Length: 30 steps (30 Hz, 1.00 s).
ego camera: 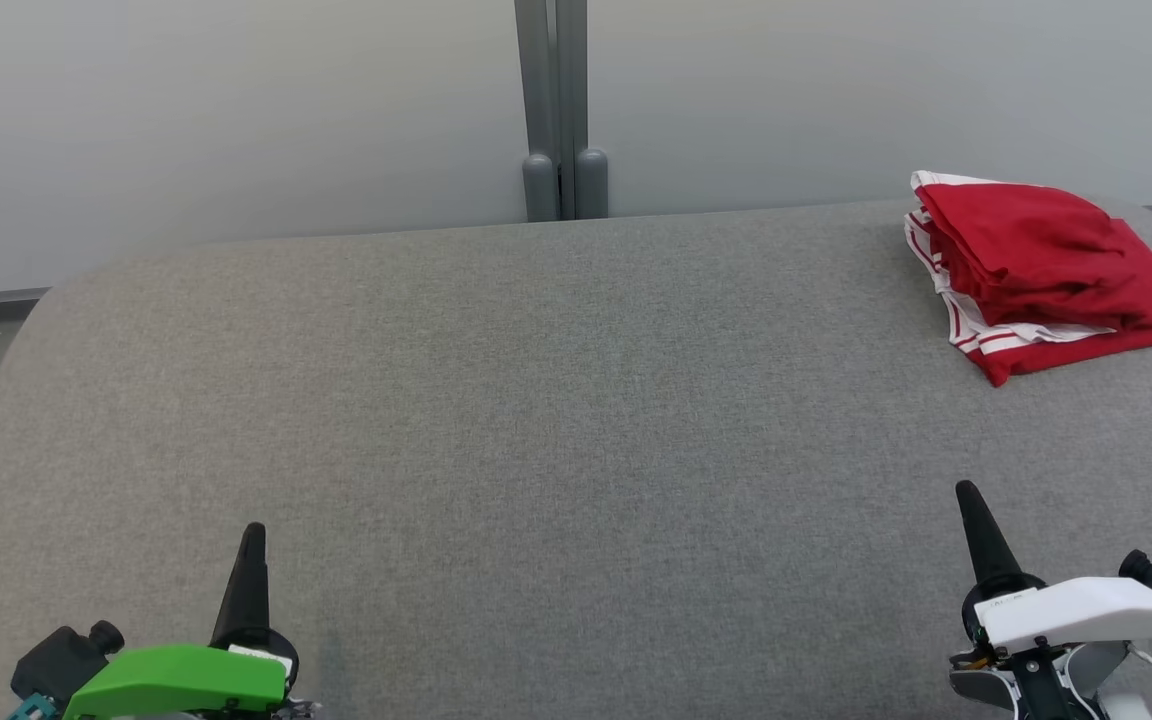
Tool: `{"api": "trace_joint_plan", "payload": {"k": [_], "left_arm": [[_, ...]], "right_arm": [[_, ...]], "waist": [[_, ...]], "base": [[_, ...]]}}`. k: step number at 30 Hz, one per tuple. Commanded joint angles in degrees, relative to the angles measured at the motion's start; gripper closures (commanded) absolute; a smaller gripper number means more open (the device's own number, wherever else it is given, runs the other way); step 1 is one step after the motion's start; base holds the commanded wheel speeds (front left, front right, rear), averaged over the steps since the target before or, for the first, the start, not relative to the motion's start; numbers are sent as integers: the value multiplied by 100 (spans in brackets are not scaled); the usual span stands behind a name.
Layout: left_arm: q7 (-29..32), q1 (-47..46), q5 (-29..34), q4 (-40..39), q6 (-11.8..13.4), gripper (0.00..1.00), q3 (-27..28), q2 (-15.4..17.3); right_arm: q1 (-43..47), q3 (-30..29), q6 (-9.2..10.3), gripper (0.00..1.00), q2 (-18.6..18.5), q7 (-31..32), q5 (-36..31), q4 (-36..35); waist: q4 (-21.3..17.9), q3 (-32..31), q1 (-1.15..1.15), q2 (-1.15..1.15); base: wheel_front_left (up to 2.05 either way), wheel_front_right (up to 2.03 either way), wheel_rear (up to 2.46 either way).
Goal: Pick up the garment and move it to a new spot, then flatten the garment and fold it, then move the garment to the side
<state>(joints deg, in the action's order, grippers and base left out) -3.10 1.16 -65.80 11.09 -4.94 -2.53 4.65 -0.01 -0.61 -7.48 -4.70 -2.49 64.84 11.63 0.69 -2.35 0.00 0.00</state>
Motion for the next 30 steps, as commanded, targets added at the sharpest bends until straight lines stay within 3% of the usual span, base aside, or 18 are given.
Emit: {"api": "trace_joint_plan", "payload": {"k": [1, 30], "left_arm": [[32, -175, -177, -32, -37, 100, 47, 53], [439, -505, -1669, 143, -172, 100, 387, 38]], "right_arm": [[-134, -33, -3, 100, -14, 46, 169, -23], [-421, -256, -3, 100, 27, 457, 1682, 120]], "waist": [[-2, 6, 0, 0], [-35, 127, 0, 0]], "base": [[0, 0, 0], [0, 0, 0]]}}
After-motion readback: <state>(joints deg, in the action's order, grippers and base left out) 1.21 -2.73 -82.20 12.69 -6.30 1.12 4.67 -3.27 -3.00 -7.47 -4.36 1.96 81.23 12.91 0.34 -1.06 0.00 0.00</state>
